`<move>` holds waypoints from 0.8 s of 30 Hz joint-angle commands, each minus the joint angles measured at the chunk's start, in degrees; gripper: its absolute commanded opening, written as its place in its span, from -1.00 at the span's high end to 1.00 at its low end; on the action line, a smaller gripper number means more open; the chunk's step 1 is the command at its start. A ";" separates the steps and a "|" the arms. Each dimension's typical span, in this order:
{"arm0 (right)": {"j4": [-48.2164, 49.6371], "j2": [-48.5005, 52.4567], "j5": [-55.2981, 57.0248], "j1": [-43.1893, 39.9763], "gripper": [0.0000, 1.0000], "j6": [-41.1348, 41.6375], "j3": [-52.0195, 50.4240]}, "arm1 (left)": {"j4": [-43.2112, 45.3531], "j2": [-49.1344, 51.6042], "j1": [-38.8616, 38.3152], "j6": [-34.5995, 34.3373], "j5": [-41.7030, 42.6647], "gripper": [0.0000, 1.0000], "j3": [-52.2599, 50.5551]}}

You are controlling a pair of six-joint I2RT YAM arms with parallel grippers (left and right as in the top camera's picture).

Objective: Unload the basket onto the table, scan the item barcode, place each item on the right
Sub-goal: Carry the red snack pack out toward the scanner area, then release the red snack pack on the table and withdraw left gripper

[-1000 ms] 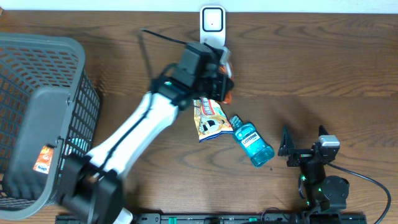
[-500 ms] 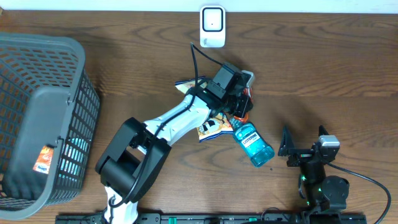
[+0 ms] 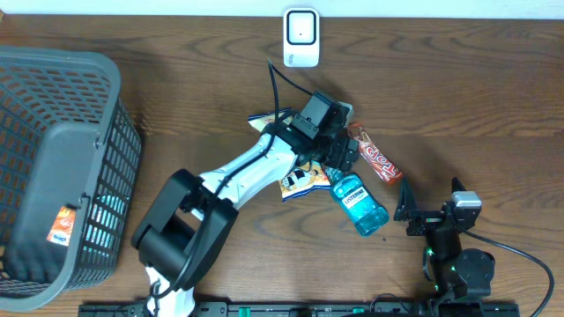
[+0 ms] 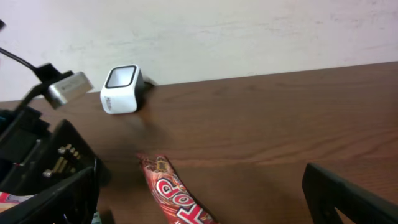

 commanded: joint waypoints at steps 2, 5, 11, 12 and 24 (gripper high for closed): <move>-0.13 -0.24 0.26 -0.07 -0.98 0.37 -0.15 | -4.09 -6.64 0.09 4.13 -12.20 -0.72 0.59; -0.13 -0.24 0.26 -0.07 -0.98 0.37 -0.15 | -7.02 -11.54 0.11 4.50 -19.43 -0.74 0.59; -0.13 -0.24 0.26 -0.07 -0.98 0.37 -0.15 | -8.41 -22.47 0.20 8.68 -23.50 -0.92 0.59; -0.13 -0.24 0.26 -0.07 -0.99 0.37 -0.15 | -8.44 -24.11 0.28 9.05 -23.54 -0.94 0.59; -0.13 -0.24 0.26 -0.07 -0.99 0.37 -0.15 | -9.90 -44.28 13.27 9.18 -24.06 -0.96 0.63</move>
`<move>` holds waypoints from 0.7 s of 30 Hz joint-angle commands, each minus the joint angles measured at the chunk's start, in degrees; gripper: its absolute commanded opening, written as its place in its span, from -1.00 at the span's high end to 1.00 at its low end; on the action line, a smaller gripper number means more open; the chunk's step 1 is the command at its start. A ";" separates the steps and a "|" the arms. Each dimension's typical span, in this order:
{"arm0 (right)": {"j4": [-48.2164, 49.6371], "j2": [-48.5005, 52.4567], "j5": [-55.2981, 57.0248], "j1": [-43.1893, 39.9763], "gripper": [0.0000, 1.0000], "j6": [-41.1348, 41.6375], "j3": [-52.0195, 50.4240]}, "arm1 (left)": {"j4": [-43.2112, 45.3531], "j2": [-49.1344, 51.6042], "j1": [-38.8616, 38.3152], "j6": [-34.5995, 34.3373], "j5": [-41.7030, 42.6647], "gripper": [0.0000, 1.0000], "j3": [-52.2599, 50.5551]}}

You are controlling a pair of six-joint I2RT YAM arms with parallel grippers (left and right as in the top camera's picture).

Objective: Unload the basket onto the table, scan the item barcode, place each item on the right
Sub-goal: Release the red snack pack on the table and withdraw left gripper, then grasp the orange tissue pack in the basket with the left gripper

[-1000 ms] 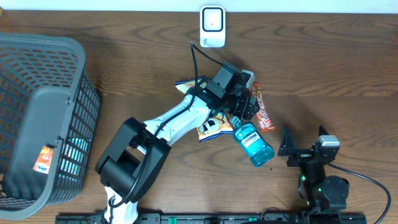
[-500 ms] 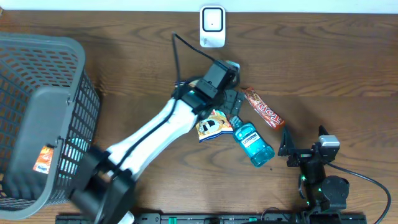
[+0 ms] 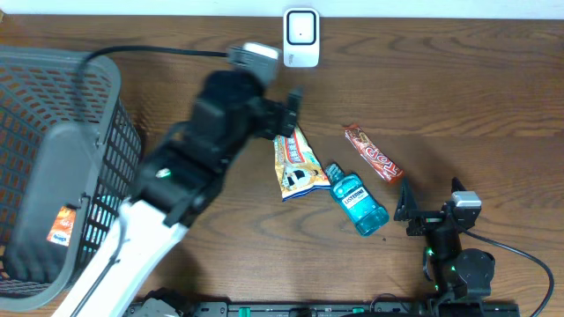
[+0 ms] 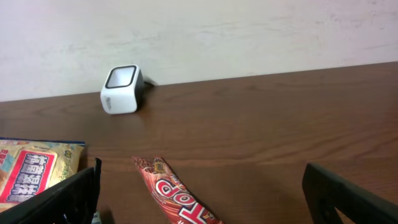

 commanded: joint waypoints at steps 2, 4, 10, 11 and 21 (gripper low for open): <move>-0.11 -0.24 0.26 -0.07 -0.99 0.37 -0.15 | -1.92 -5.29 7.82 0.74 -1.09 -0.96 0.63; -0.11 -0.24 0.26 -0.07 -0.98 0.37 -0.15 | -3.10 -7.10 12.17 0.20 -1.11 -0.95 0.63; -0.11 -0.24 0.26 -0.07 -0.98 0.37 -0.15 | -5.20 -10.10 27.26 -10.88 -1.09 -0.96 0.63; -0.11 -0.24 0.26 -0.07 -0.99 0.37 -0.15 | -5.35 -10.19 29.92 -13.27 -1.07 -0.96 0.63; -0.11 -0.24 0.26 -0.07 -0.99 0.37 -0.15 | -17.57 -5.20 53.05 -37.35 -1.09 -0.95 0.61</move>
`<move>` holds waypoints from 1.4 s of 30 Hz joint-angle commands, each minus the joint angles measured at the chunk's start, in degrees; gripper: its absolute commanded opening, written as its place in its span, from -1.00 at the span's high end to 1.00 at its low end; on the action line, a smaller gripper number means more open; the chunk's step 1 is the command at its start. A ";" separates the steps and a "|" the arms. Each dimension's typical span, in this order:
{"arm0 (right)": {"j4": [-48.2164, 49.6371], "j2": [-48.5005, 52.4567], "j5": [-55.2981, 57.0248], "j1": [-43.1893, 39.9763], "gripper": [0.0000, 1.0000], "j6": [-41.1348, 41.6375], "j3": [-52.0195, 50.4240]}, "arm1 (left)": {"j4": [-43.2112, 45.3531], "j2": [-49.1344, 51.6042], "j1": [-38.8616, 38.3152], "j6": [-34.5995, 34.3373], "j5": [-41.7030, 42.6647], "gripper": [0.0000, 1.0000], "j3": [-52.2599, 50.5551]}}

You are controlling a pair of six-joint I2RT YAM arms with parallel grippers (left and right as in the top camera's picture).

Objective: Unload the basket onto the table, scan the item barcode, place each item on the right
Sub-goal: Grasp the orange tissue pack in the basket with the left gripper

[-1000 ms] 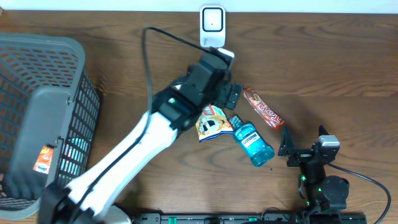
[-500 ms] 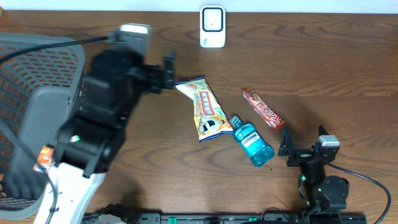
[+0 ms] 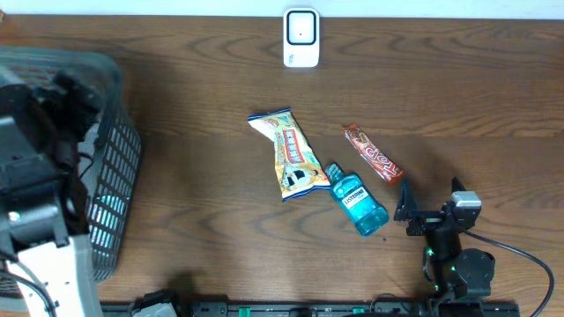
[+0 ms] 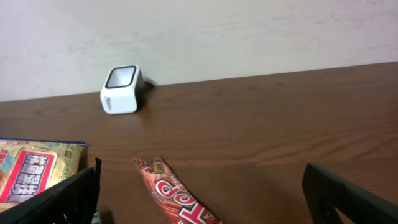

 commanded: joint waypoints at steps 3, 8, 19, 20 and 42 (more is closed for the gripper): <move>-0.11 -0.24 0.26 -0.07 -0.98 0.37 -0.15 | -9.84 6.80 10.45 -19.04 -0.52 -0.96 0.48; -0.11 -0.24 0.26 -0.07 -0.99 0.37 -0.15 | -16.50 15.45 16.24 -21.66 -0.48 -0.96 0.48; -0.11 -0.24 0.26 -0.07 -0.99 0.37 -0.15 | -21.51 33.24 21.51 -21.62 -0.76 -0.96 0.02; -0.11 -0.24 0.26 -0.07 -0.99 0.37 -0.15 | -21.49 34.45 21.75 -21.24 -0.79 -0.97 -0.13; -0.11 -0.24 0.26 -0.07 -0.99 0.37 -0.15 | -14.91 41.79 21.86 -18.60 -10.19 -0.60 -5.09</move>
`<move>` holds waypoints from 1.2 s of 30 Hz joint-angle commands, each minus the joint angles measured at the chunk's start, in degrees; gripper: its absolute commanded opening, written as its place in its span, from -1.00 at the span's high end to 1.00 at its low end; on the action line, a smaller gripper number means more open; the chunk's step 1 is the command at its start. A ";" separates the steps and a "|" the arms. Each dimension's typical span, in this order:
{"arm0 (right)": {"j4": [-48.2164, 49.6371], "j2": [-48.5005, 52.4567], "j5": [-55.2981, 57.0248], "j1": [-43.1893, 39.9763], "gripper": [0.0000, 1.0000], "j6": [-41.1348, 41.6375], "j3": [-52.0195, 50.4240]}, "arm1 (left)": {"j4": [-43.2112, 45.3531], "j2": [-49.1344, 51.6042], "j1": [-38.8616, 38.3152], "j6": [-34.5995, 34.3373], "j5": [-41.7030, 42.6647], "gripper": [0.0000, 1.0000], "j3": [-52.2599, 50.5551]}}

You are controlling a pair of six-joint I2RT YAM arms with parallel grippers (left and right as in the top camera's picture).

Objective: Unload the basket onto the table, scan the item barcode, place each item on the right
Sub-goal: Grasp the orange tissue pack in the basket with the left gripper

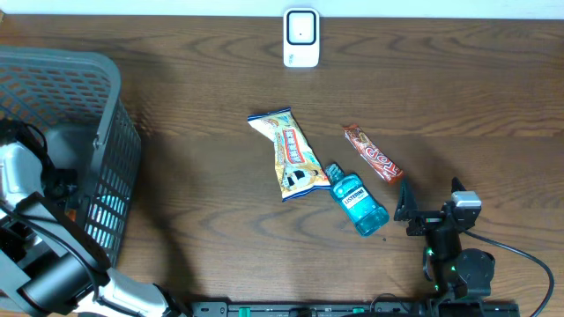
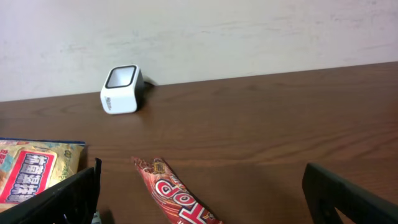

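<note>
The white barcode scanner [image 1: 300,37] stands at the table's back edge and shows again as the scanner [image 2: 120,90] in the right wrist view. Three items lie mid-table: a snack bag [image 1: 291,154], a red candy bar [image 1: 373,153] and a blue mouthwash bottle [image 1: 359,202]. My right gripper [image 1: 430,198] rests open at the front right, just right of the bottle. Its fingers [image 2: 62,199] frame the red bar [image 2: 180,196], not touching it. My left arm [image 1: 26,220] reaches over the basket at the far left. Its gripper's state does not show.
A large grey mesh basket [image 1: 97,106] fills the left side, with the left arm partly covering it. The scanner's back stands against a pale wall [image 2: 249,31].
My left arm has shifted from looming over the basket's left half to lower at the far left edge. The three items, scanner and right gripper are unchanged.
My left gripper was down among the items beside the snack bag and red bar. Then it was raised left of the scanner, then over the basket, and now sits at the far left. The three items stayed mid-table; the right arm never moved.
</note>
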 commanded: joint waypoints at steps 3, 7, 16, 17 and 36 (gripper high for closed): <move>-0.11 -0.24 0.26 -0.07 -0.99 0.37 -0.15 | 1.33 0.68 0.24 0.85 -1.60 -0.59 -2.43; -0.11 -0.24 0.26 -0.07 -0.98 0.37 -0.15 | 2.67 0.70 0.24 1.64 -1.60 -0.54 -3.74; -0.11 -0.24 0.26 -0.07 -0.99 0.37 -0.15 | 3.10 0.74 0.24 2.08 -1.62 0.63 -5.05; -0.11 -0.24 0.26 -0.07 -0.99 0.37 -0.15 | 3.13 0.74 0.24 2.51 -1.62 0.85 -5.05; -0.11 -0.24 0.26 -0.07 -0.99 0.37 -0.15 | 12.13 -20.04 -0.44 15.45 7.23 0.85 -1.31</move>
